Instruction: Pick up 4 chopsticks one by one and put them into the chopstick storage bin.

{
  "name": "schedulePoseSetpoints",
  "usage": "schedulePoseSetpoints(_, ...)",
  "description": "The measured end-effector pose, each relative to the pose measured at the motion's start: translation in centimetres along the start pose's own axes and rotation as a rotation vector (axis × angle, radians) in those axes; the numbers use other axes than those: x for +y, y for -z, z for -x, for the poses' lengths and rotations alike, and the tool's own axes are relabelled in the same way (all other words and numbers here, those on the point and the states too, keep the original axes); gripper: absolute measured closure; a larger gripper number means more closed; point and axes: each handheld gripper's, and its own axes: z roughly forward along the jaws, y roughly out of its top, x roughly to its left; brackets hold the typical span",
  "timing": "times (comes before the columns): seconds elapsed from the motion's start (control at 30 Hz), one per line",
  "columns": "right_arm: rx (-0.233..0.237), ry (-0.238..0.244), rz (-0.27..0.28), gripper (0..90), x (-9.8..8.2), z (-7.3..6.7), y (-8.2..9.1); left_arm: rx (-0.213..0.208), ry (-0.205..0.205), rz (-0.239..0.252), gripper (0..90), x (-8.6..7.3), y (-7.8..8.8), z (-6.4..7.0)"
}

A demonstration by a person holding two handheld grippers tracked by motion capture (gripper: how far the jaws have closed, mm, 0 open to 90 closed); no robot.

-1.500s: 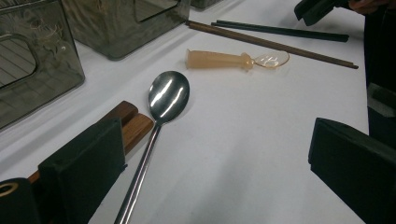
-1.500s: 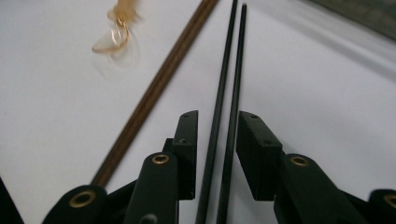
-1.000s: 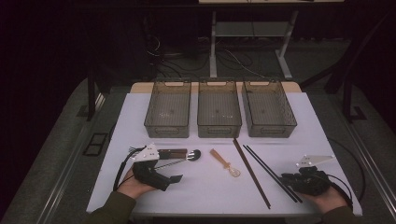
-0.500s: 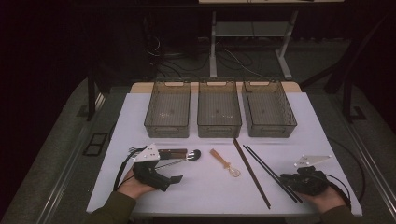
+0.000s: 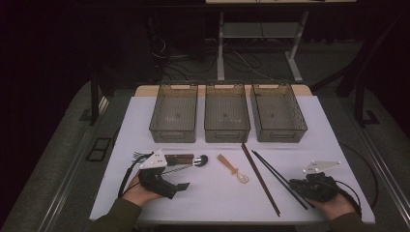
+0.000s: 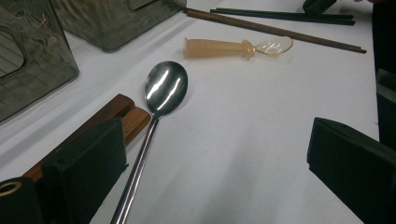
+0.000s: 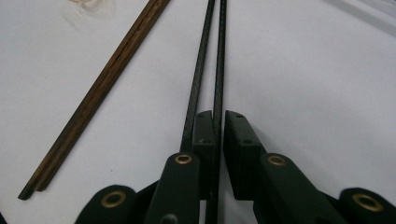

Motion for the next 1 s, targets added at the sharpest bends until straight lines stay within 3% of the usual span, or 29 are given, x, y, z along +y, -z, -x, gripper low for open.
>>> schedulePoseSetpoints(0.37,-0.022,-0.026,0.0,84.7,0.0,-0.21,-0.09,0.003,-0.012,-0.011,3.6,-0.02,-0.13,0.01)
schedulePoseSetpoints(0.7,-0.01,-0.066,0.008,85.2,-0.04,-0.02,-0.05,0.003,-0.012,-0.01,3.6,-0.01,-0.15,-0.02)
schedulePoseSetpoints(1.0,0.0,-0.058,0.025,85.2,0.05,0.31,0.23,0.006,-0.012,-0.003,3.7,0.01,-0.05,-0.04)
